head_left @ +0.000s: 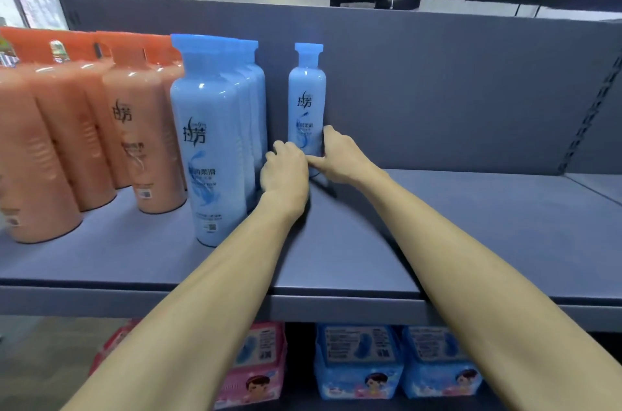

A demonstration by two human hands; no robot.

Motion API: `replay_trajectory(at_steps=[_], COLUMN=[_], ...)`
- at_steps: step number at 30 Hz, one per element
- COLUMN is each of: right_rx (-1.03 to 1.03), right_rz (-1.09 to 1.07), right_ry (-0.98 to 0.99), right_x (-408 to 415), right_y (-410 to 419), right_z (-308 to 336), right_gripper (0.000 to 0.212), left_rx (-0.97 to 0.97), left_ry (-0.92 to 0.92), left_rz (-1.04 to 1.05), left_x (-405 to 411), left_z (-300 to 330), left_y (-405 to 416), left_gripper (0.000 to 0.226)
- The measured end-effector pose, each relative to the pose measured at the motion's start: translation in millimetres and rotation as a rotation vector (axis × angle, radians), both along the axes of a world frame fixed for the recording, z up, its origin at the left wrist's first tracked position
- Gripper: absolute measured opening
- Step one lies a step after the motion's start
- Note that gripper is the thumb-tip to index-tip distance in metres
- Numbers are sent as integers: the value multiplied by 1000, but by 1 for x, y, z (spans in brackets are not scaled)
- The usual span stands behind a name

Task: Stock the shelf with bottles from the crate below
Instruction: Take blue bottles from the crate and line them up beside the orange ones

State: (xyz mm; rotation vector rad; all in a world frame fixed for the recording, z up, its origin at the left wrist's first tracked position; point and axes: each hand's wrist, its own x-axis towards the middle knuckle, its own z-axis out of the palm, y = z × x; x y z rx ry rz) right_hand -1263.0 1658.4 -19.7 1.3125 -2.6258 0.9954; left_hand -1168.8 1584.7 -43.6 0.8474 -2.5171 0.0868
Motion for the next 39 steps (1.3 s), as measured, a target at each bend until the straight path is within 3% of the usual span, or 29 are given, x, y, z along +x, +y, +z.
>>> replay_trajectory(at_steps=[16,21,33,39], right_rx=[-132,-12,217,189], right_rz=[-13,-78,-184,-199], right_ry=[3,52,244,252], right_x=[2,14,69,131], right_y=[-1,25,86,126], right_z=[-10,-5,41,43], right_gripper=[45,58,57,60], left_rx=[33,-112,-168,-211], left_ry=[39,-49,-133,1], left_rz=[-1,-76,-239,-367], left_x=[-5,21,98,168], left_z=[-4,2,50,44], left_y=[3,17,58,62], left_gripper=[25,28,20,28])
